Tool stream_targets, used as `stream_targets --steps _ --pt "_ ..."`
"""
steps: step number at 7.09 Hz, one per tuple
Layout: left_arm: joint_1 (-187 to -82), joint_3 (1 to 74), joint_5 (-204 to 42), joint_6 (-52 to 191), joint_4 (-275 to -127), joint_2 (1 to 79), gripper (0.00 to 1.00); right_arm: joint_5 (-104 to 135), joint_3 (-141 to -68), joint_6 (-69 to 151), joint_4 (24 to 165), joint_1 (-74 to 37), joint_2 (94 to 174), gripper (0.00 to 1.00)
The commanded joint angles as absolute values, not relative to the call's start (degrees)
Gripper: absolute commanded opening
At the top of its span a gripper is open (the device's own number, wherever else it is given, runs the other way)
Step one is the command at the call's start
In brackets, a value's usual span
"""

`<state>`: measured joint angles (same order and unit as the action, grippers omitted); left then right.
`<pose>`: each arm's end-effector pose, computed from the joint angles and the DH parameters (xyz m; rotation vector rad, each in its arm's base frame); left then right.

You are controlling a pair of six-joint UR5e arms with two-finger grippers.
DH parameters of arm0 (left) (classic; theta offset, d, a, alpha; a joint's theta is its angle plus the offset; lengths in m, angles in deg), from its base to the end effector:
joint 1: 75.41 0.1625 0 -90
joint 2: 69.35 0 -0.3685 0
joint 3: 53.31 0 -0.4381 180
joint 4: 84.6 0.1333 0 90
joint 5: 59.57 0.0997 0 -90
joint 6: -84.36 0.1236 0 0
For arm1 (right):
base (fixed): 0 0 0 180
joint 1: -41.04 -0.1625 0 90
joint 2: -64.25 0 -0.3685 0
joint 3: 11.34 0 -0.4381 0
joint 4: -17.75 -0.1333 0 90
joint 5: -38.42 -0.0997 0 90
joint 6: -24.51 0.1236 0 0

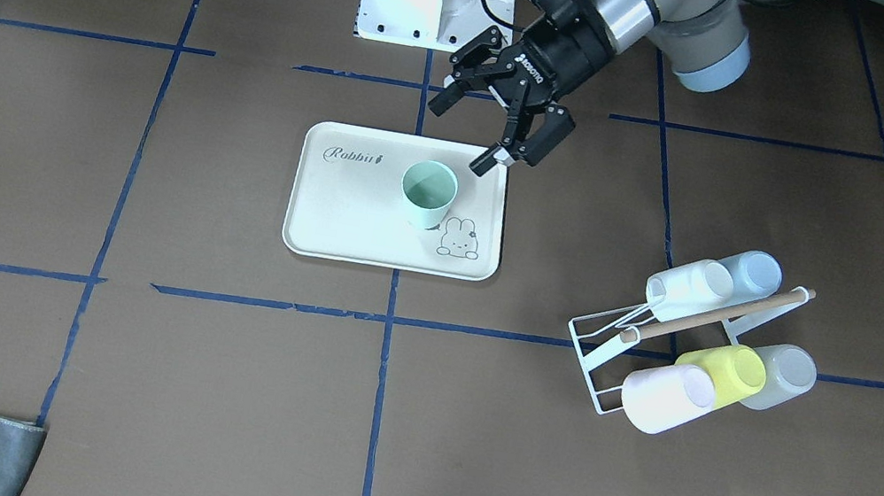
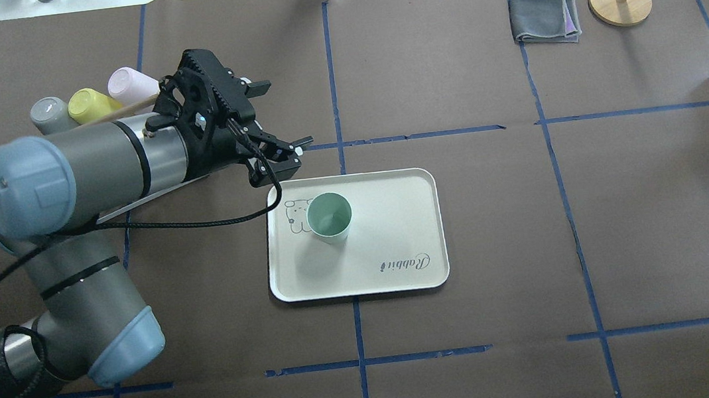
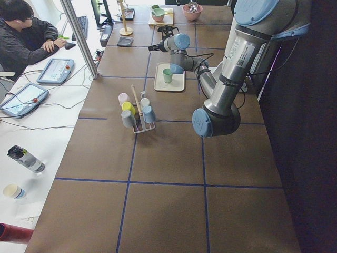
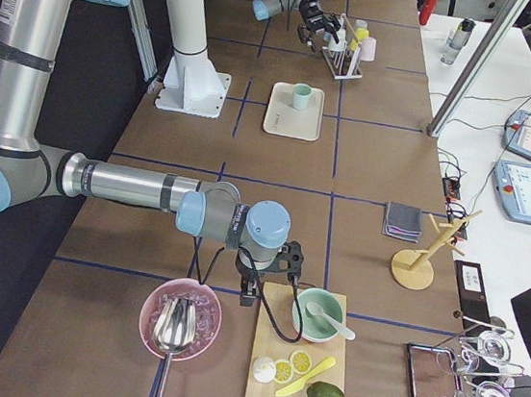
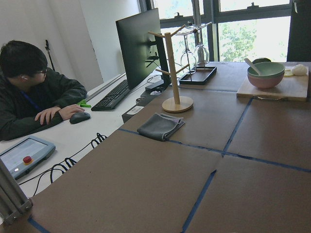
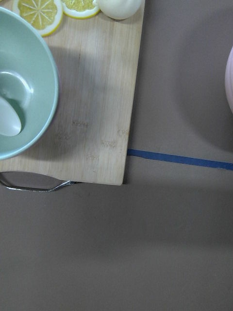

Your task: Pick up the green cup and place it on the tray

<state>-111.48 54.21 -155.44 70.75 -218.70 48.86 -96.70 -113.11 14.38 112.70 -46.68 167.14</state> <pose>0.4166 -0.4527 0.0742 1.2851 0.9584 0.6305 0.0280 -0.4472 0.6275 -0.0464 -0.7926 -0.1634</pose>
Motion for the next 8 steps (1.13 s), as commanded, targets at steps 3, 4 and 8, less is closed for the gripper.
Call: stream_targets --steps 3,4,8 --pt "-134.1 55.9 -181.5 86.8 -184.1 48.8 0.99 -96.6 -113.5 14.4 112.5 -46.7 166.6 1.00" --pt "-138.0 55.3 -181.6 93.3 -175.1 48.9 0.99 -96.6 -113.3 14.5 111.4 -46.7 166.6 1.00" --pt "-155.7 39.4 -190.9 109.4 -164.4 47.2 1.00 -96.5 -113.0 14.5 111.4 -46.7 165.1 1.00"
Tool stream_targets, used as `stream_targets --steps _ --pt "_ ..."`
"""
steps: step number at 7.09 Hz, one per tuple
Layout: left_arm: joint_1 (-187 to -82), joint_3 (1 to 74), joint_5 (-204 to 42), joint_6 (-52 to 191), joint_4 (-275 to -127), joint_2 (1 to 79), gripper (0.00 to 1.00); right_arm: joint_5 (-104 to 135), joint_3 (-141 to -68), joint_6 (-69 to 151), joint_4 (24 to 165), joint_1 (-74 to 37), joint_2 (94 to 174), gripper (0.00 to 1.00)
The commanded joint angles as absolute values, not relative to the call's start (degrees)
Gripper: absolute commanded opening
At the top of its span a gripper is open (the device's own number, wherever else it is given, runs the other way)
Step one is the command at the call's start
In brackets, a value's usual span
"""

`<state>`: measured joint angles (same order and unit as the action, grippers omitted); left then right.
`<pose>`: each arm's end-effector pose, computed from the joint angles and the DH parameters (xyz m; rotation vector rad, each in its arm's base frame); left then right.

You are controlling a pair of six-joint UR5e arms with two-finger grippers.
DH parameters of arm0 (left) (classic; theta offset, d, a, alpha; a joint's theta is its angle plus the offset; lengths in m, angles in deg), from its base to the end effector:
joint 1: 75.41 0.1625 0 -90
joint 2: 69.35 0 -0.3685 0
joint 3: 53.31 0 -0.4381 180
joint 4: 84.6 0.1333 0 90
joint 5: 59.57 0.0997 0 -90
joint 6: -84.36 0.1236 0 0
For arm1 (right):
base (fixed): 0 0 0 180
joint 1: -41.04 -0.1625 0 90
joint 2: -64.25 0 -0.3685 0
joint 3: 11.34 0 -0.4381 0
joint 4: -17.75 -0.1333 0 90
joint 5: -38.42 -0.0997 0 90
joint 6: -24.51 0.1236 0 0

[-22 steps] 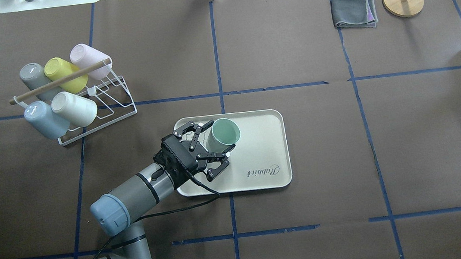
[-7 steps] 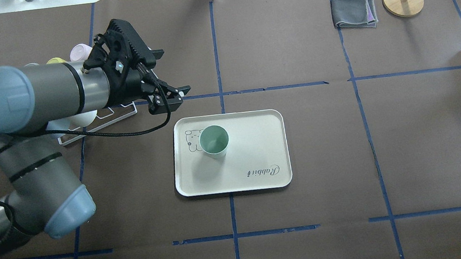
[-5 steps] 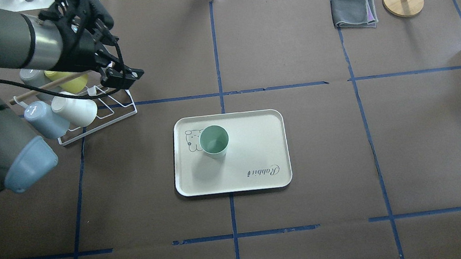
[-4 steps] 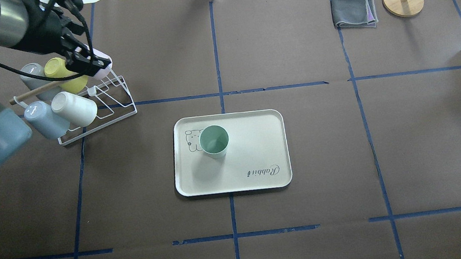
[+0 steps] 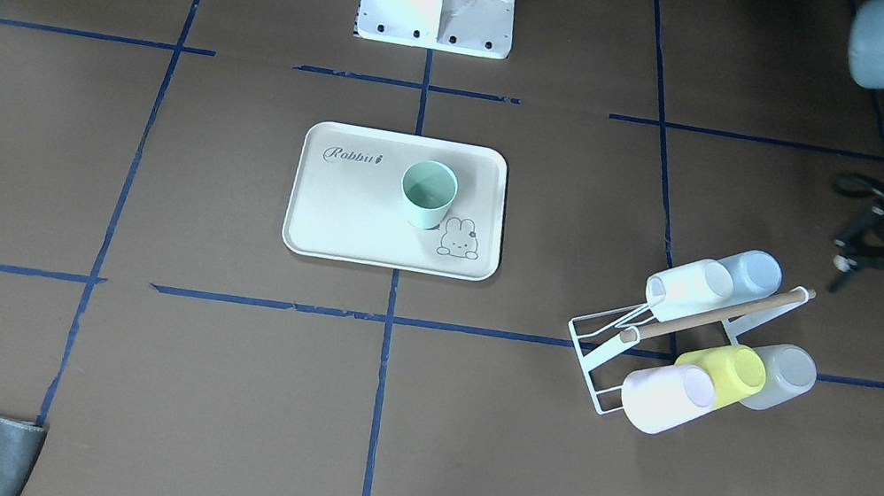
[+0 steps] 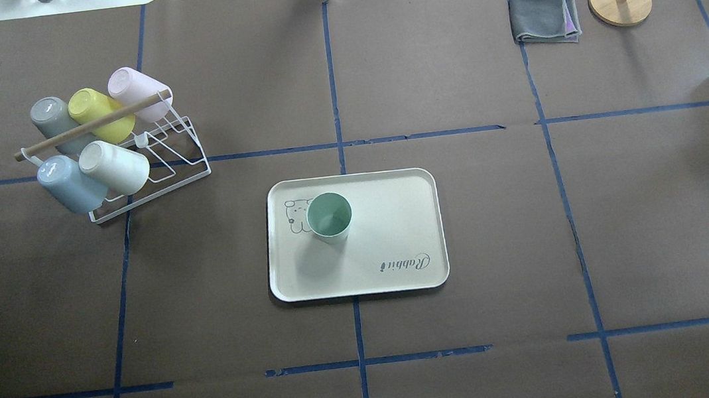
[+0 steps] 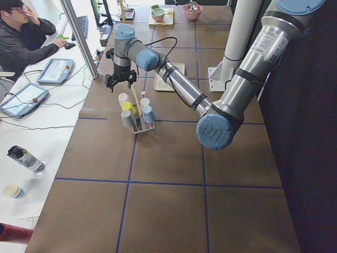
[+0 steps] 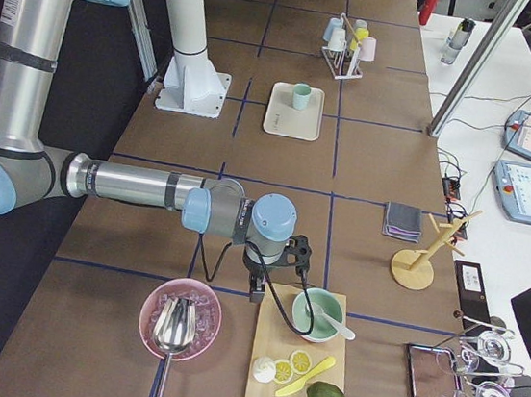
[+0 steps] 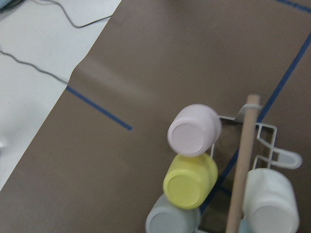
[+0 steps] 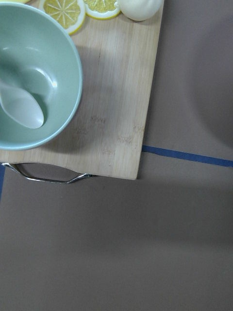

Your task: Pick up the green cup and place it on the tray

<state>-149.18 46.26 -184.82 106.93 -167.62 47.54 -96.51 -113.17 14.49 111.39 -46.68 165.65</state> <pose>0.1237 -0.6467 0.2696 0.5453 0.5889 0.7997 0.0277 -0.4614 0.6134 -0.0001 -0.7869 -0.1815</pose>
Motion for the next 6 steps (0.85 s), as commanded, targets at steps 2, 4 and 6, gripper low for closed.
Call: stream_targets --steps 2,4,6 --pt "-166.3 28.4 -194.6 109.9 -163.3 46.3 1.00 -96.7 -113.4 14.7 111.4 -46.7 165.1 1.00" --pt "-171.6 20.1 -194.5 109.8 -163.5 44.0 1.00 -96.6 -113.2 14.8 111.4 -46.7 164.7 1.00" --pt "-173.1 20.1 -194.8 107.9 -164.7 35.8 1.00 -96.6 -113.1 14.8 111.4 -46.7 164.7 1.00"
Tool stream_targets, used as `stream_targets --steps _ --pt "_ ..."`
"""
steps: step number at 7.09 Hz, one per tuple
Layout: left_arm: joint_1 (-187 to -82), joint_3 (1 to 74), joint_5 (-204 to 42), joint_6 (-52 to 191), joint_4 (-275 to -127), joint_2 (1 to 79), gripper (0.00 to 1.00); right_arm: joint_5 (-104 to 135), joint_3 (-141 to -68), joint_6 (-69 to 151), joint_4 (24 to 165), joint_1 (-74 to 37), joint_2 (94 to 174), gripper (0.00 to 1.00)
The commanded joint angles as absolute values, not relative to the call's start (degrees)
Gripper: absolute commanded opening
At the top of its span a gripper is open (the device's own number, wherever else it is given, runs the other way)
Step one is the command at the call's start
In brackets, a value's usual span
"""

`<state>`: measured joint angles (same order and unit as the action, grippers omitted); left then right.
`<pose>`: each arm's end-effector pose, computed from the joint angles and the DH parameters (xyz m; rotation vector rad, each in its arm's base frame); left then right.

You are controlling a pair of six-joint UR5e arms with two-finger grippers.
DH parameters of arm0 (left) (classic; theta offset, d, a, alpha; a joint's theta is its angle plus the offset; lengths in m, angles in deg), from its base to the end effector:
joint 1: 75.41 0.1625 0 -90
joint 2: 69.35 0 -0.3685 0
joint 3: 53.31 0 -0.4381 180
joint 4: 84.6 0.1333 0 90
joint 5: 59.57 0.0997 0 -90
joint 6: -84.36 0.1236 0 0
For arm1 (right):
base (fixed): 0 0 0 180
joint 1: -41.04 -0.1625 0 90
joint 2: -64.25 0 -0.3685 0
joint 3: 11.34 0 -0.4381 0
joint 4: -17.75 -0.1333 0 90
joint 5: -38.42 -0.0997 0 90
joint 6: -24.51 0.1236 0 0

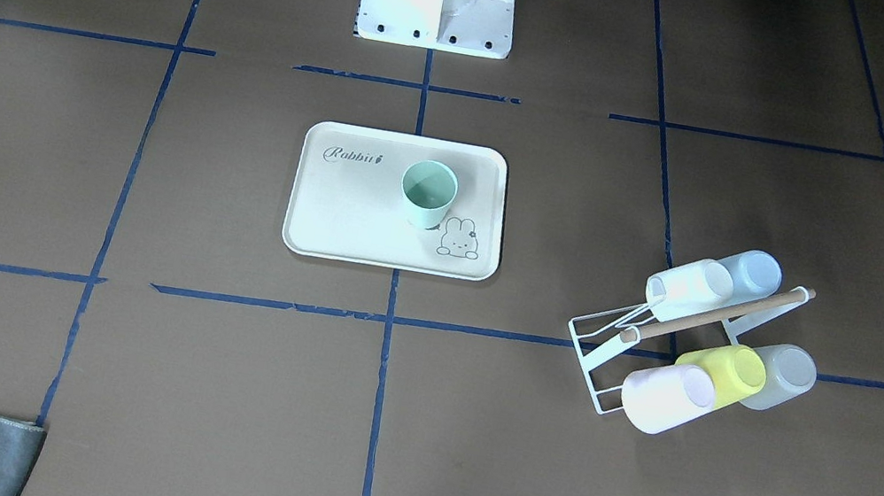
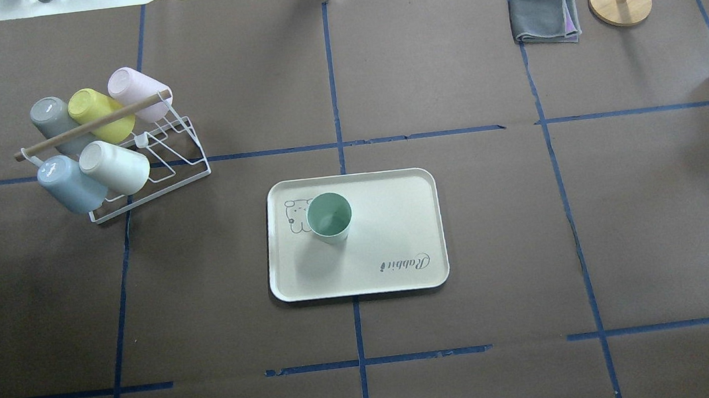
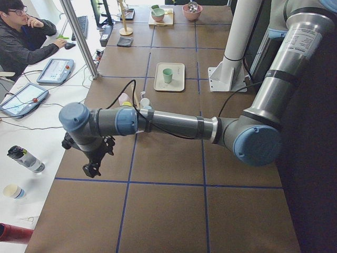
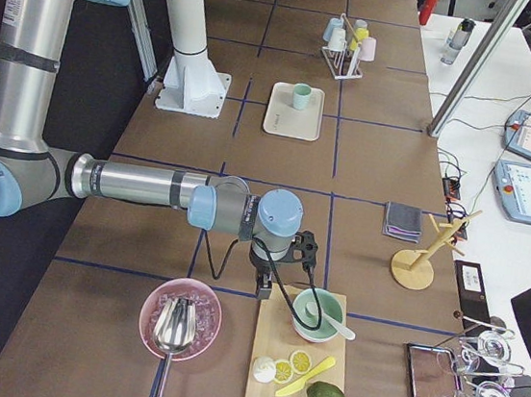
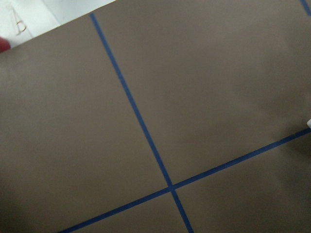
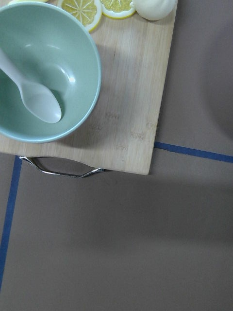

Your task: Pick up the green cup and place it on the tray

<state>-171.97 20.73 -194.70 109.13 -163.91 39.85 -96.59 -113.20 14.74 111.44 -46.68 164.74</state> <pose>-0.1192 -0.6367 0.5851 0.0940 0.7927 0.2496 0.0273 -0.4684 0.6057 0.0130 -0.7875 -0.1834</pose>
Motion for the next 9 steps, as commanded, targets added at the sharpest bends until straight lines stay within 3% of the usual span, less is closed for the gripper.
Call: stream_targets --steps 1,3,6,9 --pt "-173.1 20.1 -194.7 107.1 -166.4 32.3 1.00 -96.6 -113.3 14.8 111.3 -46.8 164.8 1.00" --pt "-173.0 21.5 -193.0 106.4 -176.5 27.9 1.00 -96.6 -113.1 14.8 111.3 -46.7 164.7 1.00" --pt "-169.4 26.0 -192.7 99.6 -175.7 27.0 1.00 -96.6 -113.3 15.0 111.4 -46.7 164.7 1.00" --pt "-165.7 41.0 -193.2 95.4 -159.0 24.4 1.00 -96.6 -113.3 15.3 111.4 -46.7 164.7 1.00"
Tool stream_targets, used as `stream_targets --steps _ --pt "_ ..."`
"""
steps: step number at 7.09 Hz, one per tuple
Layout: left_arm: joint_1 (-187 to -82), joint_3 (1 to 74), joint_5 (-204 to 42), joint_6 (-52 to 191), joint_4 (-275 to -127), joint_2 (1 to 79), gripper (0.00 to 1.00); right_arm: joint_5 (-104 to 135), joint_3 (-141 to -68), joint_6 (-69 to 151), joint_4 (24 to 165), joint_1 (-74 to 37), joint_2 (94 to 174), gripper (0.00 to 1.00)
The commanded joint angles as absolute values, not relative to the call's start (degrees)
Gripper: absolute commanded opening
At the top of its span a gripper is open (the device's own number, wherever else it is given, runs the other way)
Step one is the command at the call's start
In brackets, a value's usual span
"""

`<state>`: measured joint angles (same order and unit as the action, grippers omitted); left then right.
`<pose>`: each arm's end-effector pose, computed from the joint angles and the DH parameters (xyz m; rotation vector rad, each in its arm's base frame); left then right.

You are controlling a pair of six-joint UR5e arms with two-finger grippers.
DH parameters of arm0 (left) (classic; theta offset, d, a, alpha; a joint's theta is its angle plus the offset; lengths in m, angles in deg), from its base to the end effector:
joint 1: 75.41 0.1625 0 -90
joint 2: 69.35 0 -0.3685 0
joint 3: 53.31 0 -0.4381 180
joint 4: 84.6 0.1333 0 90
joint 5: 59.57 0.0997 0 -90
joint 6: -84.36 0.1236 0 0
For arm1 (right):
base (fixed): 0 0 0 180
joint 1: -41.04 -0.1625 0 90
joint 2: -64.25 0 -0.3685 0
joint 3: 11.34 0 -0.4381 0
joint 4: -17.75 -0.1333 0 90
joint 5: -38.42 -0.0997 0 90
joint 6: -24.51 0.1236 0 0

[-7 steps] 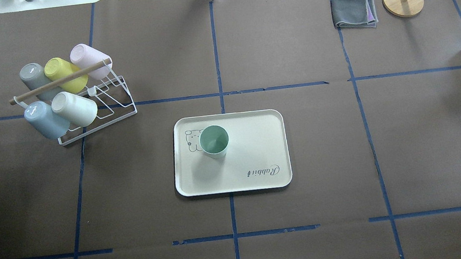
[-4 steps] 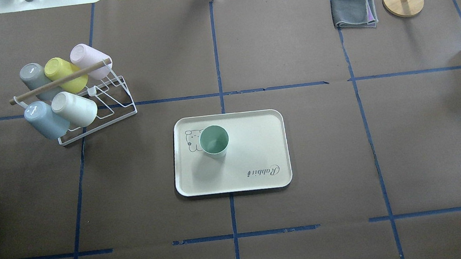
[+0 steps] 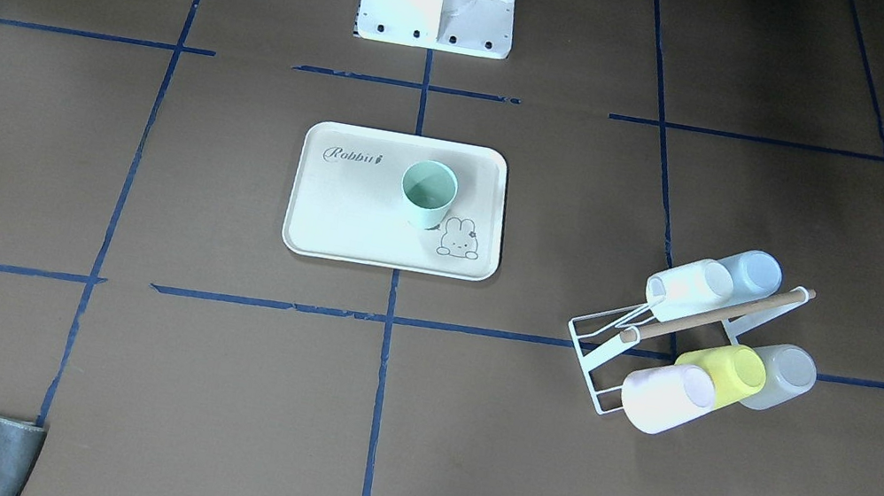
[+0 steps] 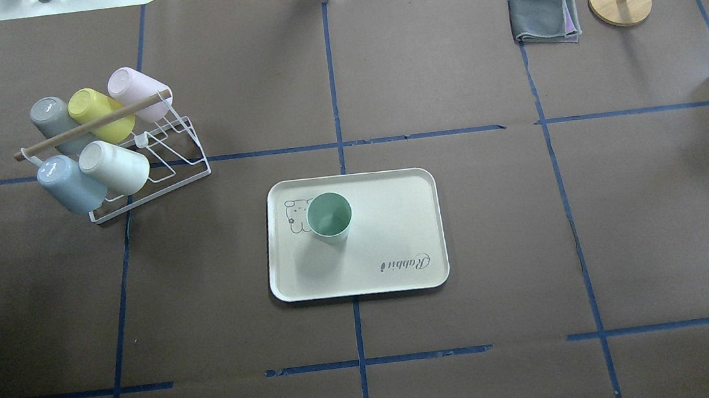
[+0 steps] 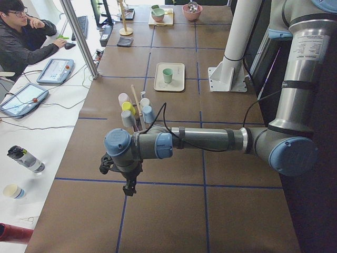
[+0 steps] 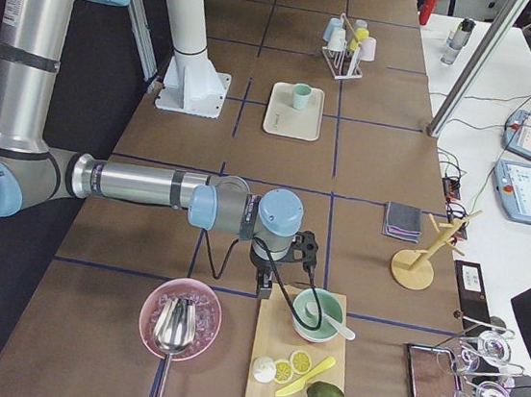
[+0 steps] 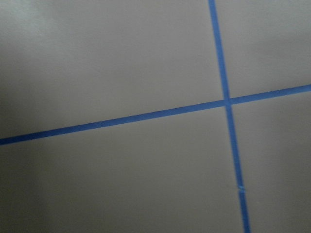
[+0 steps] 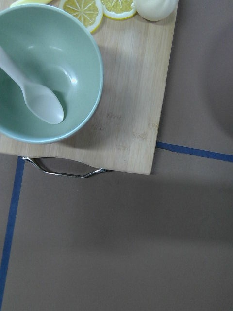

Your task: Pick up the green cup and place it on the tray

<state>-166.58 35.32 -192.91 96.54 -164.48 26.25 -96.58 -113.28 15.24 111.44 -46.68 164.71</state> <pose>-0.0600 -0.5617 0.5966 -0.0093 0.7626 0.1439 0.0273 -0.4688 0.6047 0.0114 -0.7871 -0.1759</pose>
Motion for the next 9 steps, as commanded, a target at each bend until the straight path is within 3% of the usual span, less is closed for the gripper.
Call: stream_targets --steps 1,9 --pt "-165.7 41.2 -193.2 95.4 -160.6 23.9 1.00 -96.6 -113.3 15.3 111.4 -46.7 164.7 1.00" --pt "-164.4 38.9 -192.6 95.4 -168.8 20.3 1.00 -96.7 -113.5 15.3 111.3 -46.8 164.7 1.00"
